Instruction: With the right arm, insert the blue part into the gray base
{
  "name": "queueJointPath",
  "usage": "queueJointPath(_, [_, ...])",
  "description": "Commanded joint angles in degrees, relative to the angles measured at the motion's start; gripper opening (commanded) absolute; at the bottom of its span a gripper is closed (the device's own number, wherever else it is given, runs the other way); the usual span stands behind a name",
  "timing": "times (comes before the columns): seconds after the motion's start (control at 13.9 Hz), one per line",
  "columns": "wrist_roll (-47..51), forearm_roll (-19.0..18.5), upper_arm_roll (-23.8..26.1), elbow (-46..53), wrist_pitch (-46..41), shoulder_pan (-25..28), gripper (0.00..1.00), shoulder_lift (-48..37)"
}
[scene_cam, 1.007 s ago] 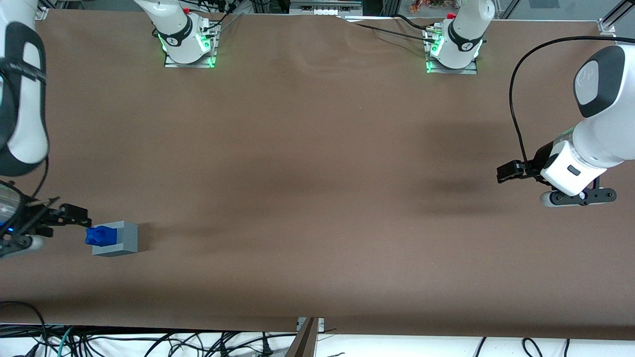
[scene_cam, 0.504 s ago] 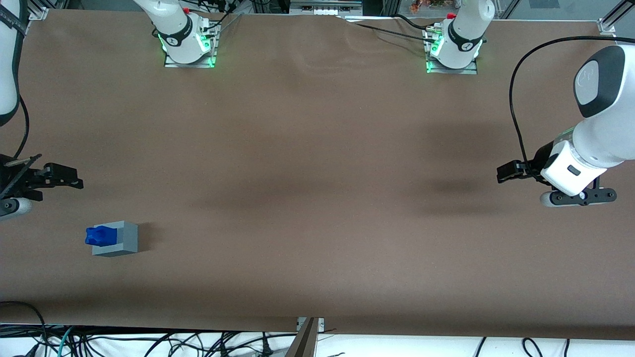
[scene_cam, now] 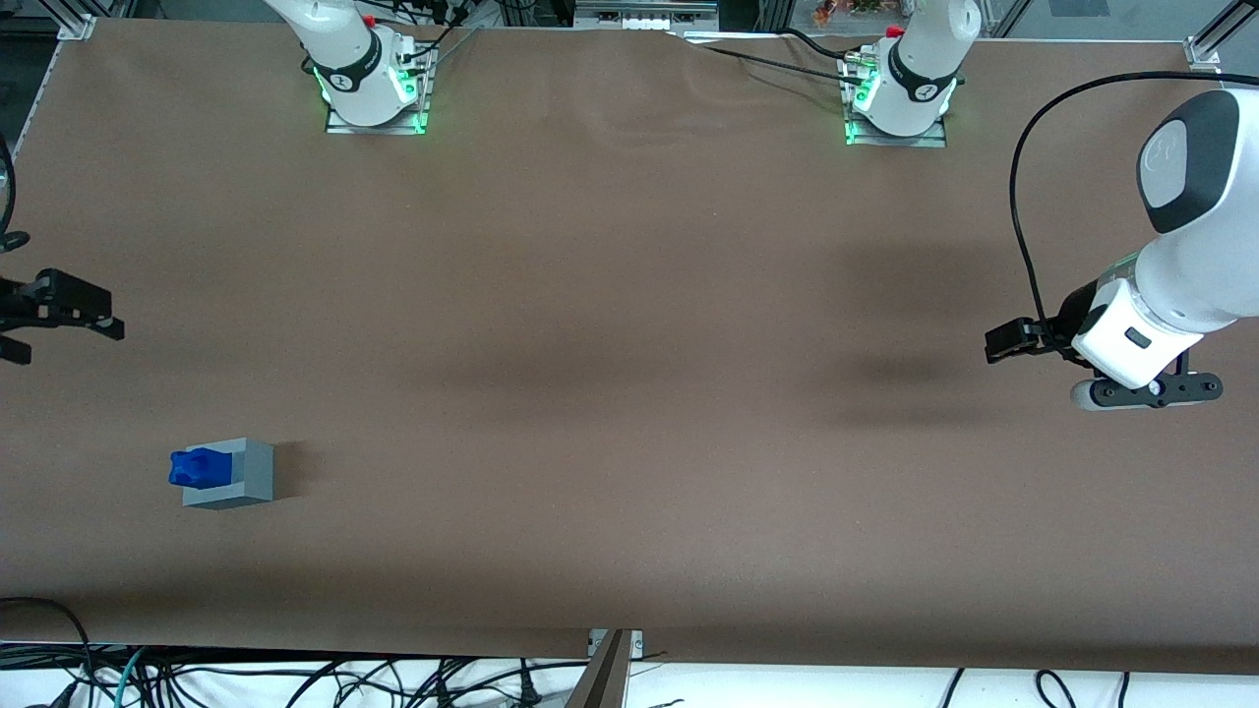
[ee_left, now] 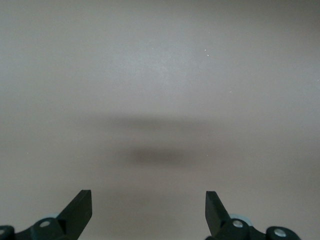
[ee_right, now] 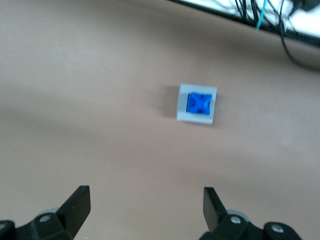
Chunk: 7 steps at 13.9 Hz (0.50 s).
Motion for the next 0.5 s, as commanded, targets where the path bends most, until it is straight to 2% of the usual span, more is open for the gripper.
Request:
queueJointPath(0.0, [6.4,-1.1,0.1,-9.0,1.0,1.6,1.0,-6.8])
queueJointPath(0.43, [6.3,-0.9,-0.1,-10.4,-0.3,1.5,1.0,-6.5])
